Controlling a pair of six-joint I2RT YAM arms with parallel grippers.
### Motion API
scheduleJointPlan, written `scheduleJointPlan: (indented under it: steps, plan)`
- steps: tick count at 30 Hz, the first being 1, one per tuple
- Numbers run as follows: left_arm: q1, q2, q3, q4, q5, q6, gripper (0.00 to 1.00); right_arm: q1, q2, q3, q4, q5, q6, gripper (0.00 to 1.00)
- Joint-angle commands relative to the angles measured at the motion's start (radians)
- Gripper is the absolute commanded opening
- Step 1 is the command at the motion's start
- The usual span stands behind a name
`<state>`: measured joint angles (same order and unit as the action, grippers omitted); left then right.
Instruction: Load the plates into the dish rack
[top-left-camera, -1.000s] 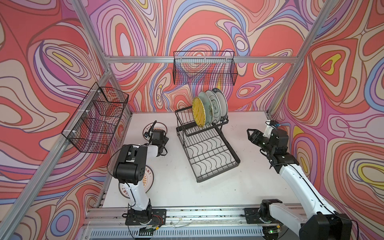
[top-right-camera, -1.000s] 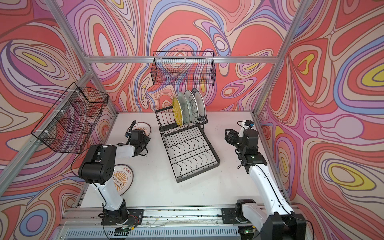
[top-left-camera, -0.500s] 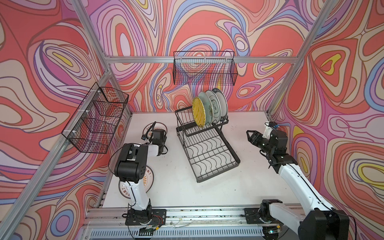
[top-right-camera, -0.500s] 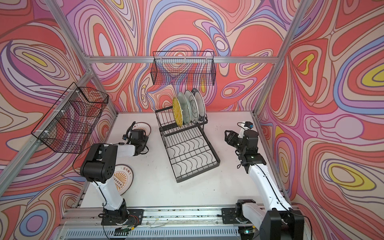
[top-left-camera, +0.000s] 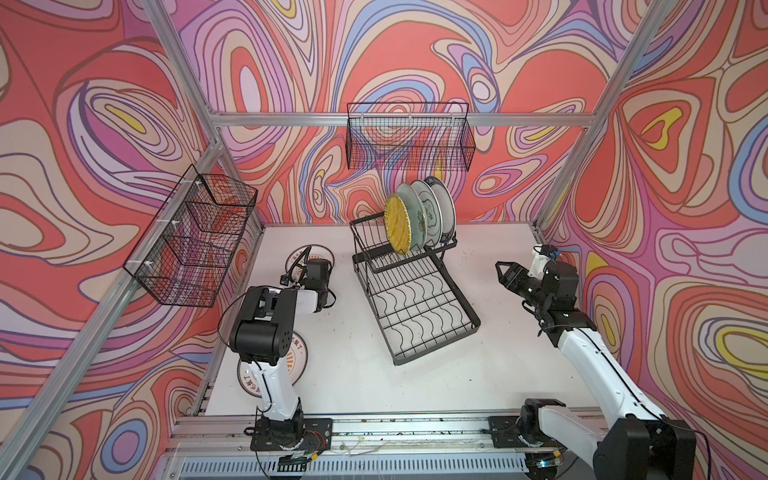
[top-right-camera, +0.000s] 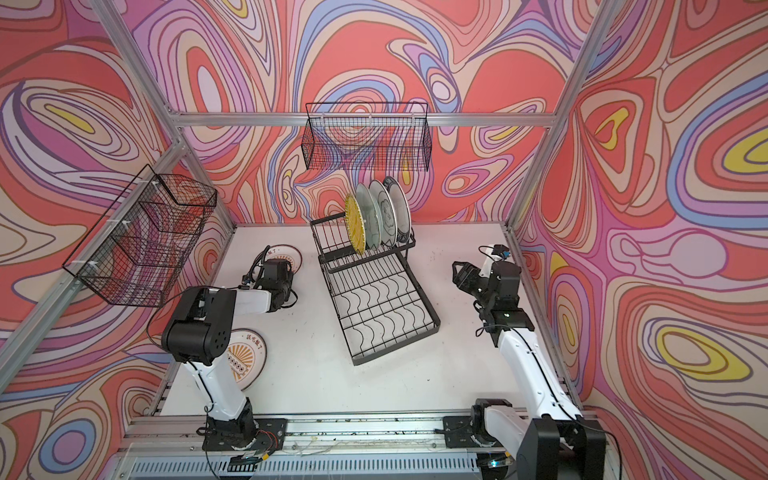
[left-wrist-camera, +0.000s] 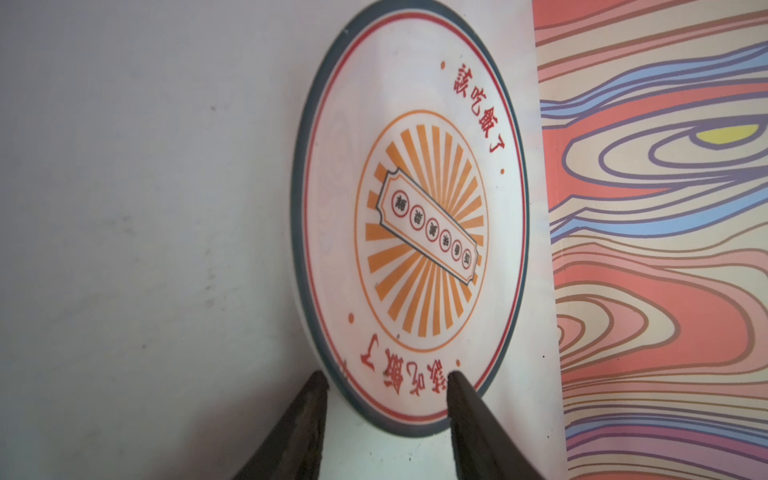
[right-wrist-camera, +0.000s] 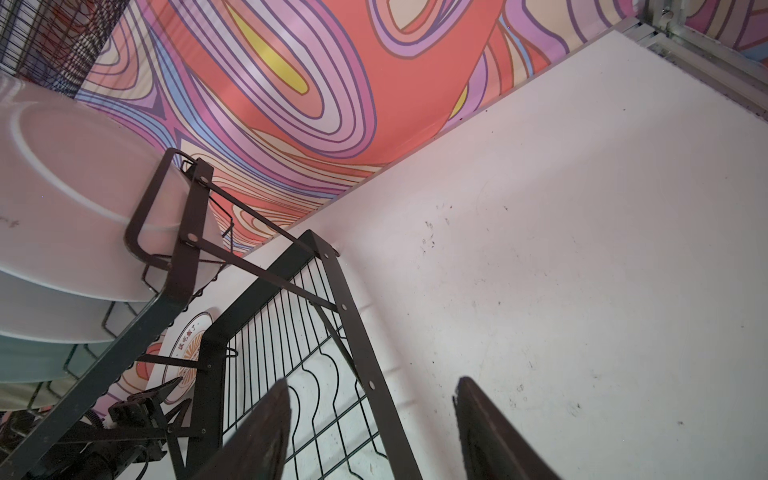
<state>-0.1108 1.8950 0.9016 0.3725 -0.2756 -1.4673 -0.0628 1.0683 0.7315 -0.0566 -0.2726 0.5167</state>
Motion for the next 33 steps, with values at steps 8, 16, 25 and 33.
scheduleJointPlan:
  steps: [8,16,25,33]
  plan:
    - [0.019,0.084,0.003,-0.1,-0.008,-0.014,0.39,-0.018,0.01,-0.016,0.03,-0.023,-0.009,0.64]
    - [0.019,0.058,0.004,-0.122,-0.029,0.02,0.29,-0.022,0.019,-0.017,0.038,-0.027,-0.004,0.63]
    - [0.019,0.037,0.004,-0.12,-0.008,0.047,0.21,-0.025,0.018,-0.017,0.04,-0.038,-0.004,0.6]
    - [0.02,0.018,-0.025,-0.106,-0.006,0.04,0.17,-0.025,0.009,-0.018,0.036,-0.043,-0.008,0.59]
